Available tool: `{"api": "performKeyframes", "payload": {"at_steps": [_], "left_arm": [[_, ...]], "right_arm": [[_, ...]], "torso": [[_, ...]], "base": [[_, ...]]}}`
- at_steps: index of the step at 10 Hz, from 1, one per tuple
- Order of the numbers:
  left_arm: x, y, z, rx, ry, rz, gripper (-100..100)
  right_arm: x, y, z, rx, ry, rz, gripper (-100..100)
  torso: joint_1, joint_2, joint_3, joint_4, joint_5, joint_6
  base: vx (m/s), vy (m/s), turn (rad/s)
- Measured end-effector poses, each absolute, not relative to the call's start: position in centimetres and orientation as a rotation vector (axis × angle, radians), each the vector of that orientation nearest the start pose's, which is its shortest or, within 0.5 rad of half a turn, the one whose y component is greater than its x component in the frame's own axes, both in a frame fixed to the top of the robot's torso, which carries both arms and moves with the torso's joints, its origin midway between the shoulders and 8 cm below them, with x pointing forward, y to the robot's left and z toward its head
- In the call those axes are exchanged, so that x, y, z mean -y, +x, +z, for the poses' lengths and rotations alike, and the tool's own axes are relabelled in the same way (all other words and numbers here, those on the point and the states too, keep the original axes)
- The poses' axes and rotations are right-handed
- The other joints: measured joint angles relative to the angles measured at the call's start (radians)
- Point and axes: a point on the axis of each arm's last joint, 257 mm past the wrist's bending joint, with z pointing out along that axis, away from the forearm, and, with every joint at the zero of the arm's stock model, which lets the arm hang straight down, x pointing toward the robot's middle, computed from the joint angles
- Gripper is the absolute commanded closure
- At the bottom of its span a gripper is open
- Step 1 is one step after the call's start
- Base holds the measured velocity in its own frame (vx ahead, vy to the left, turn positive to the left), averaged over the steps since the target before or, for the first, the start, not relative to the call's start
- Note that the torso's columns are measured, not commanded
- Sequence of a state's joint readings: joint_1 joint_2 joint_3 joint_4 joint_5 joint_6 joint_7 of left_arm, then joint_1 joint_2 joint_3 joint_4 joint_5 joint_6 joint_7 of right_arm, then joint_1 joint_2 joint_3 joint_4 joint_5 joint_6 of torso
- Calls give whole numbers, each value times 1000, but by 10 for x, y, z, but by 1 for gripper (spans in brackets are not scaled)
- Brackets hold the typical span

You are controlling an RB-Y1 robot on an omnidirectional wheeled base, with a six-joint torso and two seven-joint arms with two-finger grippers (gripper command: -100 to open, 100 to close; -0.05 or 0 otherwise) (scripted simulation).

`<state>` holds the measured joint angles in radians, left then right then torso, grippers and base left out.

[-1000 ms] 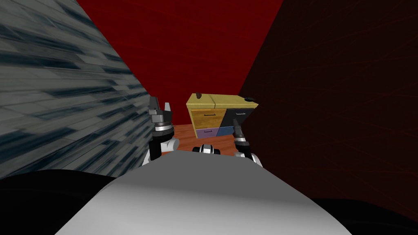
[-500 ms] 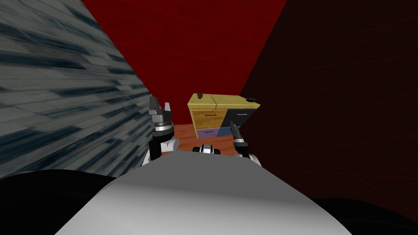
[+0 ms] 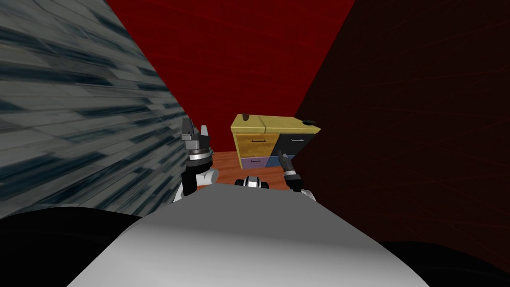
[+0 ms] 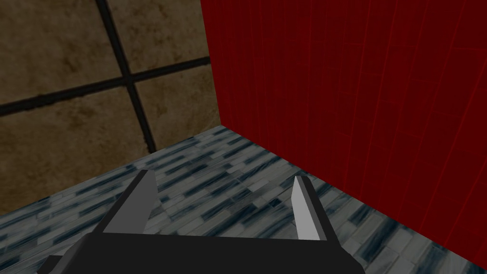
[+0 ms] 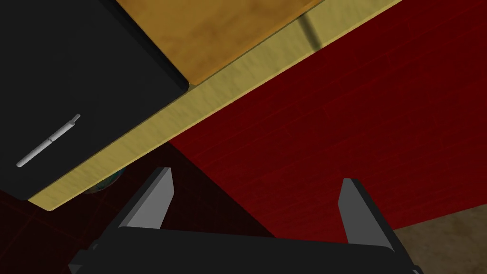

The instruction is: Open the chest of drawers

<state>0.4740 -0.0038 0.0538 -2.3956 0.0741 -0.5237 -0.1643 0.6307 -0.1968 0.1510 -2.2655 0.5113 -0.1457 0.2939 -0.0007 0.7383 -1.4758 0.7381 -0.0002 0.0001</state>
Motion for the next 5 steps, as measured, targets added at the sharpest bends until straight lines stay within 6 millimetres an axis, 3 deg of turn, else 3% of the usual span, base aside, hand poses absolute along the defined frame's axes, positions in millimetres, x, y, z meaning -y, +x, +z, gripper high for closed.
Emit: {"api": "performKeyframes", "payload": {"at_steps": [5], "left_arm": [[-294, 309, 87, -486, -513, -1184, 0]], "right_arm": [[217, 369, -150, -1463, 253, 472, -100]], "torso": [[1, 0, 0, 0, 0, 0]], "base": [[7, 12, 31]]}}
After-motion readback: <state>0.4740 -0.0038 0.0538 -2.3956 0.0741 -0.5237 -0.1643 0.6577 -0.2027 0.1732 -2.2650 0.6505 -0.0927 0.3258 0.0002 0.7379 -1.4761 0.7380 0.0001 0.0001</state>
